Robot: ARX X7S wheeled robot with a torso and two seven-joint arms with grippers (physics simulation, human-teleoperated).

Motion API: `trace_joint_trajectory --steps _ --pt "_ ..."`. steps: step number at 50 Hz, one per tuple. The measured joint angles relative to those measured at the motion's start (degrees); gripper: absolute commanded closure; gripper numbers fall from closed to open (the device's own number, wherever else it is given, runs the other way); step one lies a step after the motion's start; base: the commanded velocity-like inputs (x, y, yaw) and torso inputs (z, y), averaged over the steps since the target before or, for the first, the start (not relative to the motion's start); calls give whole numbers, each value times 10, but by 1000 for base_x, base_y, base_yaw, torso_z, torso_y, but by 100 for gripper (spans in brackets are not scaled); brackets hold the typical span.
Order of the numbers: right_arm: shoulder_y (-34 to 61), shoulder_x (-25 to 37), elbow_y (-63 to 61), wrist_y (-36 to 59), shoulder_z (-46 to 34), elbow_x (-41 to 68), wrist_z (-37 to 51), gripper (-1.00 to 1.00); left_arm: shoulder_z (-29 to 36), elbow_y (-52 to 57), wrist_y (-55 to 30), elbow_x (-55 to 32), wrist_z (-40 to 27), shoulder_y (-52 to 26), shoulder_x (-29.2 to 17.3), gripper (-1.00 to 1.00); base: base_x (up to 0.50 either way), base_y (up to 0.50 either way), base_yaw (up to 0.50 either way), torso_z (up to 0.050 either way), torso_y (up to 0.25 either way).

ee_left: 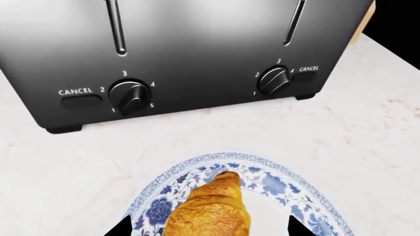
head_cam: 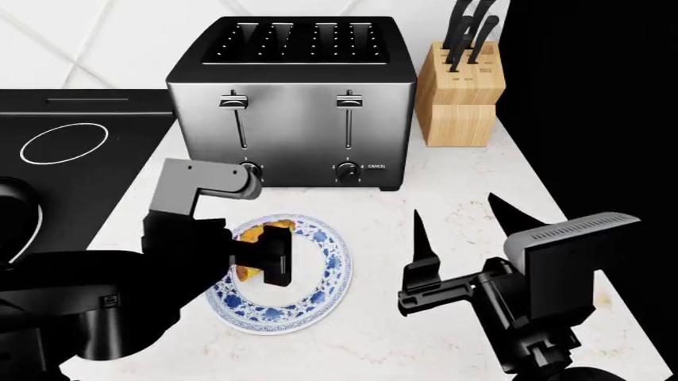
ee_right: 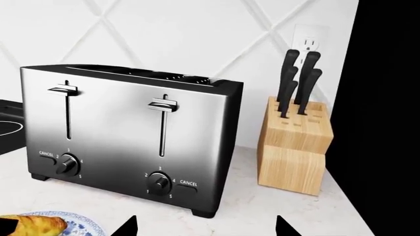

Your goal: Pick the croissant and place it on the pan. Then turn on the stove to warm the croissant.

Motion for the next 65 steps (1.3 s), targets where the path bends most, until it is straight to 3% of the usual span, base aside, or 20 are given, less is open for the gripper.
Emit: trace_joint_trajectory --steps 65 --pt "5 18 5 -12 -7 23 19 -100 79 -29 71 66 66 14 -31 -100 0 0 0 0 0"
